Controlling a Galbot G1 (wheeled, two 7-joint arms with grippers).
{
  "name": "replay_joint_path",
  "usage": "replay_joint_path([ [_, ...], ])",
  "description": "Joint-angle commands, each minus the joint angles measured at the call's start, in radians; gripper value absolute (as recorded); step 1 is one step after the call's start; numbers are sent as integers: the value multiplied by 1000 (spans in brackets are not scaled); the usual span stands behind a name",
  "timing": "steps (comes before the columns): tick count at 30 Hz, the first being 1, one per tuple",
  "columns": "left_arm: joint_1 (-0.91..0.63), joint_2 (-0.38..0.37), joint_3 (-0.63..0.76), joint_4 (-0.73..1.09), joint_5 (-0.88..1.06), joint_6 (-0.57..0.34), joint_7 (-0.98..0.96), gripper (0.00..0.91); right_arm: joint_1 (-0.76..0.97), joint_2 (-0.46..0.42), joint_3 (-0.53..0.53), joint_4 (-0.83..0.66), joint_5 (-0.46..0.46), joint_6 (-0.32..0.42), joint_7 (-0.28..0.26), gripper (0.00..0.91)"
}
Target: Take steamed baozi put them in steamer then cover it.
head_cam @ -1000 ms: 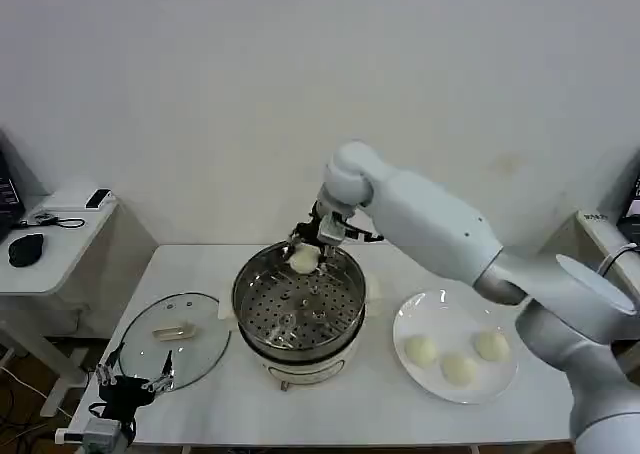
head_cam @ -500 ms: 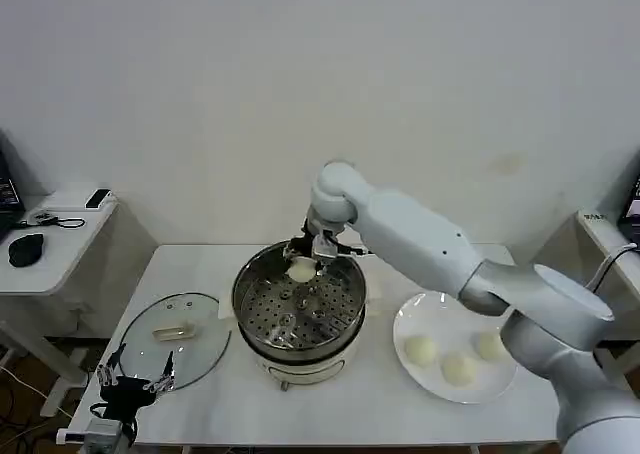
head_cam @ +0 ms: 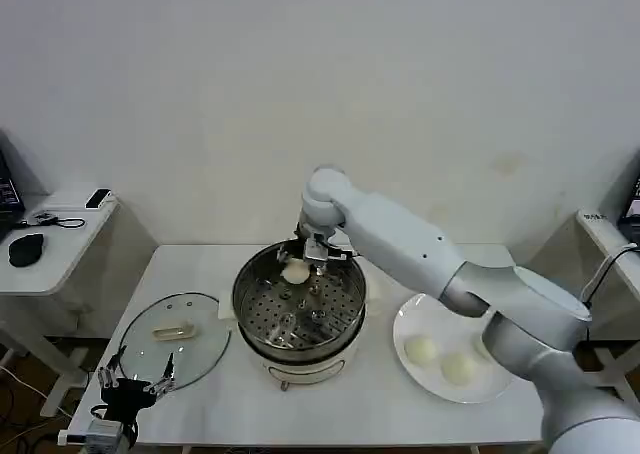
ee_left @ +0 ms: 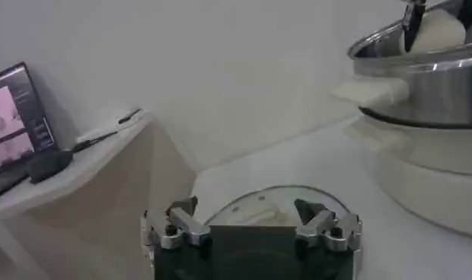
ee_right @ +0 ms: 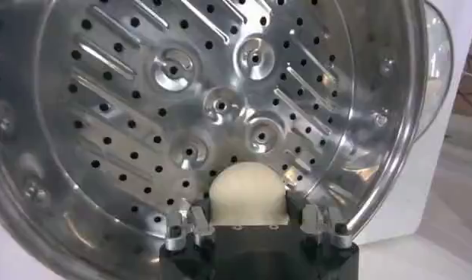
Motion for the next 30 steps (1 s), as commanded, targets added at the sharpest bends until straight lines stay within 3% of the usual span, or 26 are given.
replay_joint_path([
  [1,1,0,0,4,0,-1,-2,907,-4,30,0,-43,-23,6,12,655],
  [9,-1,-1,0,8,-1,-2,-3,907,1,42,-1,-69,-34,7,22,665],
  [11,-2,-2,0,11,0,-2,-4,907,5,47,-1,-79,-35,6,26,907],
  [25,1,-2,-2,8,0,-1,1,907,14,19,-8,-37,5,-42,28,907],
  [30,0,-4,0,8,1,-1,3,907,55,-81,-17,117,156,-135,-21,907],
])
